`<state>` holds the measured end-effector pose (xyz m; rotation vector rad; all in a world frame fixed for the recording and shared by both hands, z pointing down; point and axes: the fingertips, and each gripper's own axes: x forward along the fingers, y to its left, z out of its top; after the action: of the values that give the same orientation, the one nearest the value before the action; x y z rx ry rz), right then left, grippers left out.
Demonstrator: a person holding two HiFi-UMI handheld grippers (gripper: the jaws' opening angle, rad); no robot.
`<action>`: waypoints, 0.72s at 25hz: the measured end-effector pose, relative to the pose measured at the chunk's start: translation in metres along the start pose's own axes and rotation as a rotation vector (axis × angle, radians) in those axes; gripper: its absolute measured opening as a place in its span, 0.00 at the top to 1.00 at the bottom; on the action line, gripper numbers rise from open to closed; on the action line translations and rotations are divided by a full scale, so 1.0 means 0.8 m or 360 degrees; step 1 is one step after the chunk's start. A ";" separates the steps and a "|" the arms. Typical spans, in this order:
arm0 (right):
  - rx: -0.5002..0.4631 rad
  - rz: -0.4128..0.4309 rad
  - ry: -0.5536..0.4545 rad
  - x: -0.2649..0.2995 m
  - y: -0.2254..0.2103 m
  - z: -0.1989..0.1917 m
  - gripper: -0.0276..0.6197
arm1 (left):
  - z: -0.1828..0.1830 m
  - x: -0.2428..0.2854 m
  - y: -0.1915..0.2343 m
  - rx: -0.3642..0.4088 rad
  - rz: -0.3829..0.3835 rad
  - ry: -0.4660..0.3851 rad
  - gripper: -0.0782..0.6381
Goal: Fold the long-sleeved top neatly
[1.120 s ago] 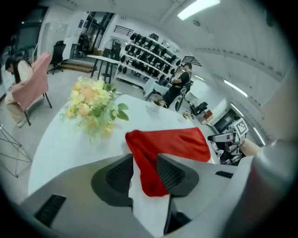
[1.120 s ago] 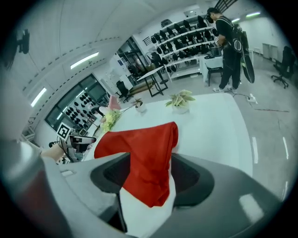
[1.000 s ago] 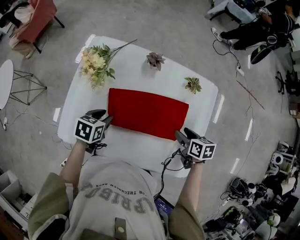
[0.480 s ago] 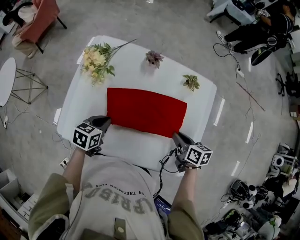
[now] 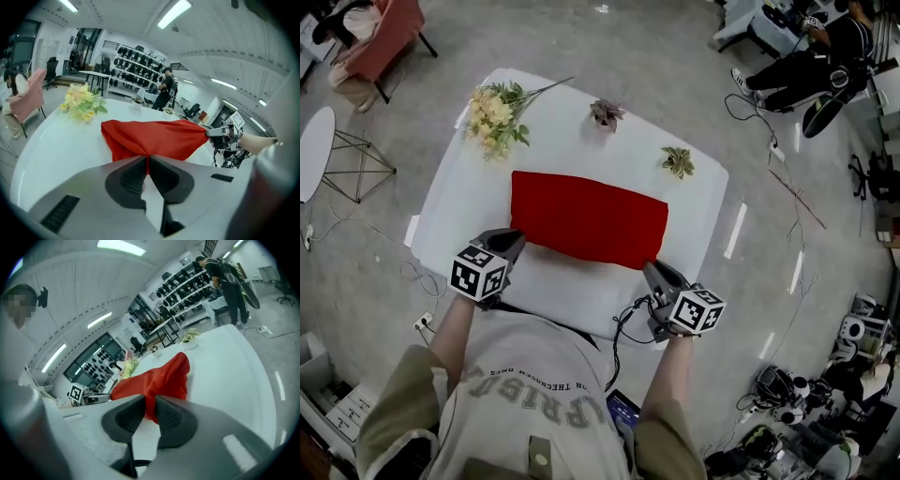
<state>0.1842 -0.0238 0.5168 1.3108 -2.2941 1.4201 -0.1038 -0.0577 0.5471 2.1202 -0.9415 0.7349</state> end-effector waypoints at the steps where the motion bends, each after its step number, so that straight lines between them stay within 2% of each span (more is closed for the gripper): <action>1: 0.0036 0.0002 -0.0003 -0.004 -0.005 -0.003 0.85 | -0.009 -0.006 0.006 -0.0023 -0.0003 0.0004 0.85; 3: 0.0073 -0.0050 0.0064 -0.004 -0.023 -0.020 0.85 | -0.033 -0.014 0.019 -0.0075 0.0023 0.0050 0.85; 5: 0.0065 -0.0168 0.0183 0.001 -0.045 -0.041 0.85 | -0.056 -0.017 0.032 -0.0099 0.0096 0.0121 0.86; 7: 0.0017 -0.0254 0.0273 0.002 -0.057 -0.054 0.85 | -0.071 -0.022 0.041 -0.0072 0.0184 0.0184 0.86; 8: -0.0034 -0.0275 0.0306 -0.001 -0.056 -0.056 0.82 | -0.073 -0.029 0.045 -0.0019 0.0244 0.0205 0.86; 9: -0.0106 -0.0287 0.0335 -0.005 -0.052 -0.055 0.75 | -0.069 -0.039 0.048 0.0061 0.0311 0.0219 0.86; 10: -0.0192 -0.0294 0.0359 -0.010 -0.046 -0.050 0.58 | -0.062 -0.049 0.051 0.0156 0.0371 0.0228 0.85; 11: -0.0288 -0.0299 0.0372 -0.017 -0.039 -0.042 0.46 | -0.051 -0.058 0.050 0.0253 0.0407 0.0229 0.82; 13: -0.0510 -0.0288 0.0340 -0.025 -0.021 -0.013 0.43 | -0.019 -0.062 0.034 0.0442 0.0370 0.0197 0.67; 15: -0.0715 -0.0208 0.0299 -0.007 0.005 0.020 0.43 | 0.018 -0.038 -0.001 0.0641 0.0216 0.0153 0.57; 17: -0.0899 -0.0093 0.0390 0.033 0.028 0.032 0.43 | 0.037 -0.001 -0.034 0.0873 0.0070 0.0216 0.43; 18: -0.1004 -0.0054 0.0515 0.054 0.033 0.025 0.35 | 0.035 0.017 -0.043 0.1005 0.0030 0.0313 0.38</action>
<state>0.1447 -0.0607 0.5110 0.8494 -2.2043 0.7191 -0.0630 -0.0673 0.5277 2.5016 -0.6759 1.3617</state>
